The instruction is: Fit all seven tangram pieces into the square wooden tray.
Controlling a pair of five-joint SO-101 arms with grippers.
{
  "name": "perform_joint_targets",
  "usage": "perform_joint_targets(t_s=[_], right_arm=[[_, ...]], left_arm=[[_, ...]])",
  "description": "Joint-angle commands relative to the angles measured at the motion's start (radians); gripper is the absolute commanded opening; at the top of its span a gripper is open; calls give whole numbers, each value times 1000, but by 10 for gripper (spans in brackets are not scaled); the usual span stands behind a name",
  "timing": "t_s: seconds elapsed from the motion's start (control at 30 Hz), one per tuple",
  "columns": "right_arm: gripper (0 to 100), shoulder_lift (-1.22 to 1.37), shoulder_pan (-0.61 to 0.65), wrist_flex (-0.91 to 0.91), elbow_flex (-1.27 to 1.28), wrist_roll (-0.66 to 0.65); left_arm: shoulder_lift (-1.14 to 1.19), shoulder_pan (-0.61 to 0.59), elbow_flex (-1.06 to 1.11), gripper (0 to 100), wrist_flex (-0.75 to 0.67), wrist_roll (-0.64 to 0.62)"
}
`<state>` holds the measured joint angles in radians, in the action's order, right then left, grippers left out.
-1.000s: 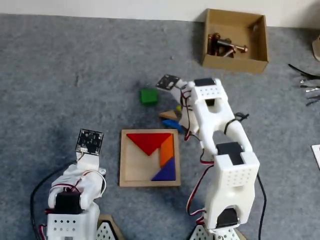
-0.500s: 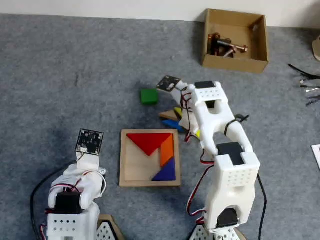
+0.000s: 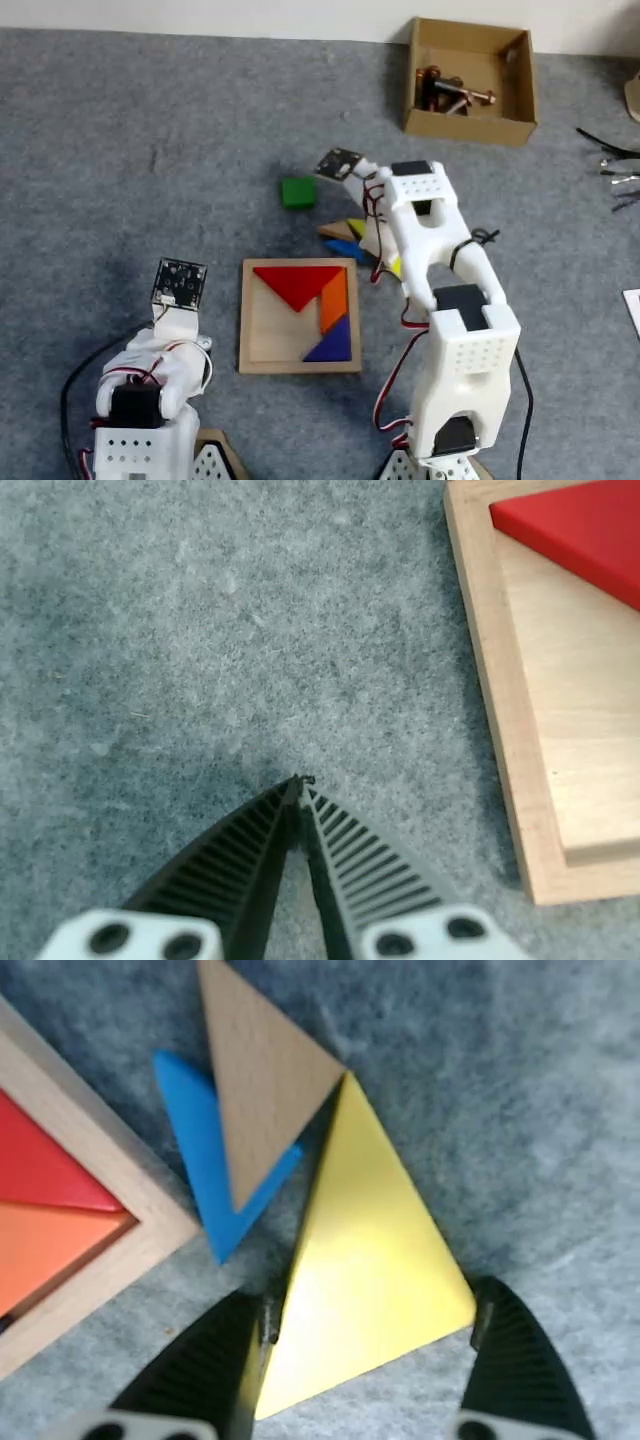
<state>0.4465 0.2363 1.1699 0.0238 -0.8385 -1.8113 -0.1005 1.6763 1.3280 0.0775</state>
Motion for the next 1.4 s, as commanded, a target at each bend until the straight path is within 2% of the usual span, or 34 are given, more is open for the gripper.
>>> perform_joint_targets(t_s=[0.0,0.13,0.43,0.57,0.8,0.97,1.17,1.37], right_arm=[[152,-22,-19,-4,10,61],[111,-22,-25,-5,8,81],[95,-24,-27,-1,8,83],[8,-24,-27,70,-61,84],[5,-22,-36,249,-214,86],[5,-22,-53,337,-344,187],[5,-24,-51,510,-501,209],[5,-27,-30,591,-624,367]], left_arm=[[-7,13,19,5,5,3],[-7,13,19,5,5,3],[-7,13,19,5,5,3],[-7,13,19,5,5,3],[-7,13,19,5,5,3],[-7,13,19,5,5,3],[-7,13,19,5,5,3],[-7,13,19,5,5,3]])
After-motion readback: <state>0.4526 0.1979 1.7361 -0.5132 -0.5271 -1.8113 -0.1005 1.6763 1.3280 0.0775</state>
